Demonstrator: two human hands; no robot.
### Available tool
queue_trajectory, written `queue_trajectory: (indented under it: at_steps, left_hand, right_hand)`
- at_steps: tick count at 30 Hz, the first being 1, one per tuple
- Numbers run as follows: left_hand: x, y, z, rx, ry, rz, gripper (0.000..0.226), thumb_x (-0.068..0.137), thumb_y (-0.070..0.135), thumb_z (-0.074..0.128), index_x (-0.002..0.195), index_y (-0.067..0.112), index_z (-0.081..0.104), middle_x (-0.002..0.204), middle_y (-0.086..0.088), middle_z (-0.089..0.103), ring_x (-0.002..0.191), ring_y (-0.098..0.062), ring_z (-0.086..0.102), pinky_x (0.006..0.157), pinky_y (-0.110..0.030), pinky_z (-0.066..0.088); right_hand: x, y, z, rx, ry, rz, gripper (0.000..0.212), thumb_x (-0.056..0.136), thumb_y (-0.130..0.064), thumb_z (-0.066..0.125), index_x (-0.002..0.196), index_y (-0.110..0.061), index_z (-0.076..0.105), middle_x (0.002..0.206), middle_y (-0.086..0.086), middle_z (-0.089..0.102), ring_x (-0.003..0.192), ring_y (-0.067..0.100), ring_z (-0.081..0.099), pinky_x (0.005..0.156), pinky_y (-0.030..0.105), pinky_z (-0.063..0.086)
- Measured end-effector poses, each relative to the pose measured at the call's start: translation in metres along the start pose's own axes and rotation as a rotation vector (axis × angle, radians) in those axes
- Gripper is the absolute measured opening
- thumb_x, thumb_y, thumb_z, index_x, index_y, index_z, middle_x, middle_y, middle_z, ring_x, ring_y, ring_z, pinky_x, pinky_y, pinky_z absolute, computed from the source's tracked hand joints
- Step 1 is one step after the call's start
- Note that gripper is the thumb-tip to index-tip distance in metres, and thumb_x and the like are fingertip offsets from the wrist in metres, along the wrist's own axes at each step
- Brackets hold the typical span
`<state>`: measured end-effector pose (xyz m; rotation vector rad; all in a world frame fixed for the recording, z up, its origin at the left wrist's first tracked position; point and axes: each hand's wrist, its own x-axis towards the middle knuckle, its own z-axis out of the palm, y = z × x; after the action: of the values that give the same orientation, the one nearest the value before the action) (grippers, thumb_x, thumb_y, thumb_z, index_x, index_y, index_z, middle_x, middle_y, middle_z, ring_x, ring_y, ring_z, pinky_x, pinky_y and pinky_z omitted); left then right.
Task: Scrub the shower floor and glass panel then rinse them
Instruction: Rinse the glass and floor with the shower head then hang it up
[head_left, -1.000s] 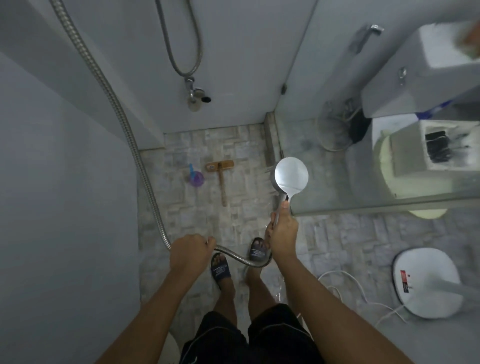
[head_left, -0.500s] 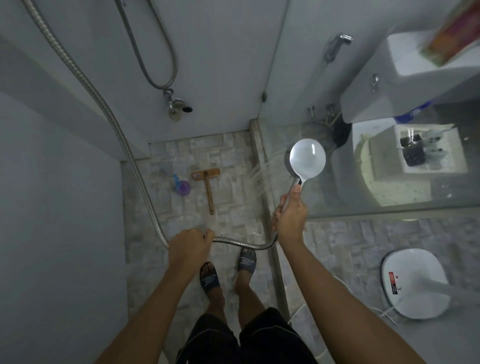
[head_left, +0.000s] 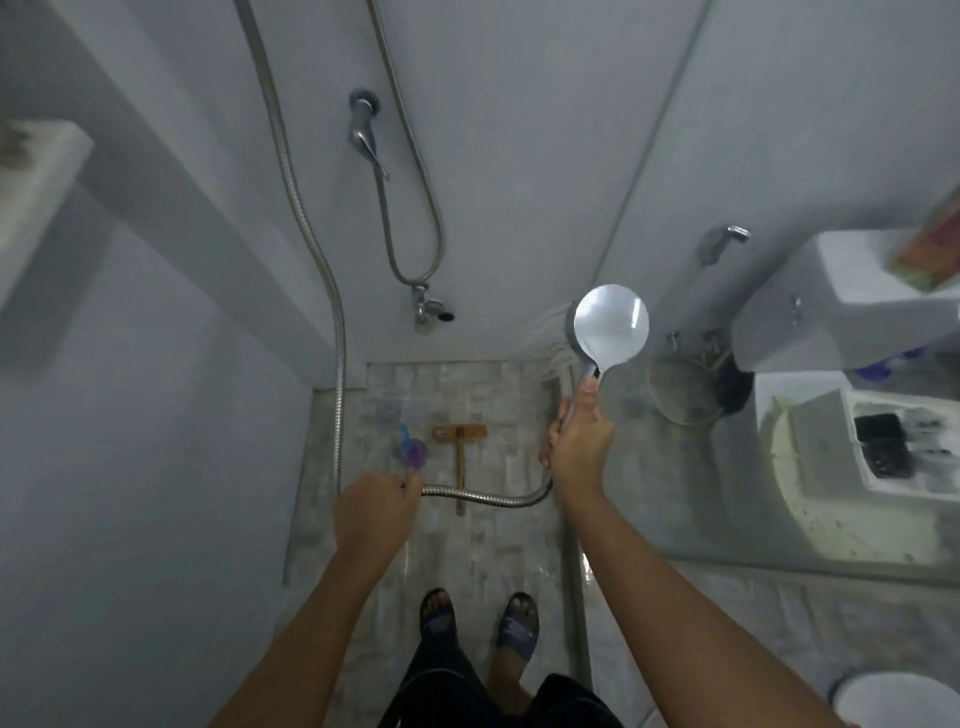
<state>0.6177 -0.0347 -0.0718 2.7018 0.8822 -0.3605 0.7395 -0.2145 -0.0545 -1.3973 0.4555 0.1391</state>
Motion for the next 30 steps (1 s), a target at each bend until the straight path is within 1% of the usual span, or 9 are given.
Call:
queue_trajectory:
  at_steps: [4,7,10,13,16,20,22,24,30]
  left_hand:
    - [0.026,-0.002,-0.025,-0.11,0.09,-0.042,0.062,0.095,0.048,0.037,0.061,0.005,0.066,0.062,-0.011,0.065,0.061,-0.028,0.062,0.057,-0.032,0.048]
    - [0.054,-0.002,-0.043,-0.135,0.121,-0.012,0.05,0.096,0.042,0.049,0.071,0.008,0.076,0.07,-0.016,0.069,0.068,-0.032,0.064,0.059,-0.032,0.043]
    - [0.098,-0.004,-0.063,-0.093,0.169,-0.011,0.047,0.097,0.041,0.051,0.076,0.008,0.076,0.077,-0.016,0.072,0.074,-0.034,0.068,0.063,-0.032,0.047]
    - [0.149,-0.002,-0.085,-0.121,0.218,-0.009,0.054,0.098,0.048,0.045,0.085,0.006,0.077,0.085,-0.017,0.073,0.082,-0.036,0.069,0.071,-0.034,0.052]
    - [0.208,0.005,-0.114,-0.143,0.259,0.048,0.063,0.101,0.051,0.039,0.085,0.003,0.075,0.083,-0.019,0.072,0.083,-0.038,0.068,0.073,-0.038,0.056]
    - [0.287,0.021,-0.152,-0.167,0.289,0.146,0.069,0.102,0.054,0.035,0.074,0.004,0.072,0.08,-0.019,0.071,0.079,-0.037,0.068,0.07,-0.038,0.054]
    - [0.319,0.03,-0.166,-0.181,0.262,0.187,0.068,0.102,0.057,0.034,0.06,0.01,0.061,0.073,-0.016,0.068,0.073,-0.034,0.066,0.064,-0.035,0.049]
    - [0.347,0.04,-0.175,-0.18,0.24,0.212,0.067,0.1,0.06,0.033,0.057,0.013,0.054,0.067,-0.011,0.064,0.069,-0.033,0.064,0.06,-0.033,0.047]
    - [0.4,0.064,-0.185,-0.164,0.218,0.244,0.067,0.1,0.06,0.037,0.077,0.006,0.07,0.075,-0.01,0.064,0.073,-0.031,0.063,0.064,-0.032,0.043]
  right_hand:
    - [0.009,-0.014,0.028,0.022,-0.049,-0.027,0.068,0.081,-0.079,0.044,0.076,-0.011,0.047,0.051,0.005,0.028,0.042,0.016,0.028,0.042,0.027,0.028]
    - [0.016,-0.025,0.055,0.027,-0.082,-0.054,0.068,0.081,-0.077,0.045,0.074,-0.01,0.044,0.052,0.004,0.026,0.04,0.014,0.026,0.04,0.025,0.025]
    - [0.032,-0.037,0.089,0.056,-0.03,-0.067,0.062,0.088,-0.071,0.044,0.076,-0.01,0.044,0.055,0.004,0.027,0.043,0.014,0.026,0.041,0.025,0.026]
    - [0.05,-0.048,0.123,0.049,0.041,-0.09,0.054,0.096,-0.062,0.043,0.076,-0.011,0.044,0.052,0.004,0.029,0.042,0.015,0.029,0.042,0.026,0.029]
    - [0.067,-0.06,0.157,0.048,0.097,-0.112,0.051,0.104,-0.054,0.043,0.074,-0.012,0.043,0.049,0.001,0.032,0.04,0.015,0.031,0.041,0.027,0.03]
    - [0.088,-0.079,0.203,0.094,0.127,-0.094,0.047,0.105,-0.052,0.041,0.077,-0.014,0.042,0.047,-0.002,0.03,0.037,0.015,0.028,0.039,0.025,0.028]
    - [0.099,-0.084,0.222,0.1,0.148,-0.094,0.048,0.104,-0.054,0.04,0.079,-0.013,0.042,0.047,-0.001,0.03,0.037,0.015,0.028,0.04,0.025,0.028]
    - [0.11,-0.085,0.237,0.112,0.164,-0.094,0.051,0.103,-0.057,0.04,0.075,-0.014,0.04,0.049,0.001,0.03,0.038,0.015,0.027,0.04,0.025,0.029]
    - [0.135,-0.08,0.268,0.125,0.214,-0.061,0.051,0.101,-0.06,0.042,0.071,-0.019,0.039,0.05,0.002,0.031,0.04,0.014,0.028,0.043,0.025,0.029]
